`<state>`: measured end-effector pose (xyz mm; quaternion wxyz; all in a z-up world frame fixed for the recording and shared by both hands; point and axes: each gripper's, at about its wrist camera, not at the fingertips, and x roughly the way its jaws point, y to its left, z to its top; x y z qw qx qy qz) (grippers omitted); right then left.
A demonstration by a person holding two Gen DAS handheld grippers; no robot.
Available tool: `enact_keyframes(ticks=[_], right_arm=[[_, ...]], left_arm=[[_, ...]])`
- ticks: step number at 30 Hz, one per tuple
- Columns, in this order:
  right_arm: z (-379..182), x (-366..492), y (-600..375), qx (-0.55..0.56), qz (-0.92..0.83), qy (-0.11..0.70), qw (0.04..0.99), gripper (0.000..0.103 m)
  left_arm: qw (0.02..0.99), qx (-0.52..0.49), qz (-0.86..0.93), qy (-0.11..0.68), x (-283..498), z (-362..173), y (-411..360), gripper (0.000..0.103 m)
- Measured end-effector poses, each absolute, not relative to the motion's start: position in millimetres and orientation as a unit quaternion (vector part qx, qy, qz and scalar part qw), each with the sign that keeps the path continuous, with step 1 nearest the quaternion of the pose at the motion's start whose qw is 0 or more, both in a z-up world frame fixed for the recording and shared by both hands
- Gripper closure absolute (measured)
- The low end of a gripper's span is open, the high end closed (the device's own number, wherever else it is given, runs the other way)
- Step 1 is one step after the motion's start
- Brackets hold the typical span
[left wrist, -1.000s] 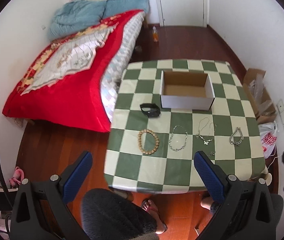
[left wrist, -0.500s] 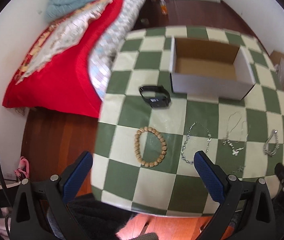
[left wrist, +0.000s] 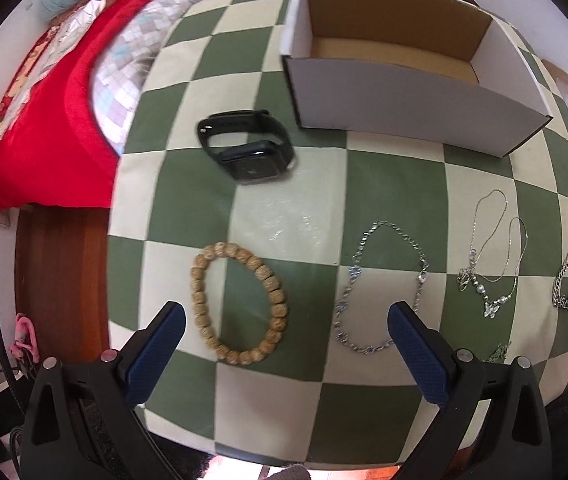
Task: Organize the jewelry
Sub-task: 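Grasp the thick silver curb chain with the right tool while the left tool grasps a thin silver chain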
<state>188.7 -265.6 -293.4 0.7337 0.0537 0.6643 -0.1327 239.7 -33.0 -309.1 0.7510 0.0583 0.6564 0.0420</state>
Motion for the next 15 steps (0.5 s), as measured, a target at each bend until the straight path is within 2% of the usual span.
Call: enact_keyframes(ticks=[15], right_arm=[[-323.8,210.4,-314.2,0.096,-0.165,0.673,0.715,0.0]], left_arm=[[0.736,0.07,0.006,0.673,243.3,-333.9,-69.1,0.009]])
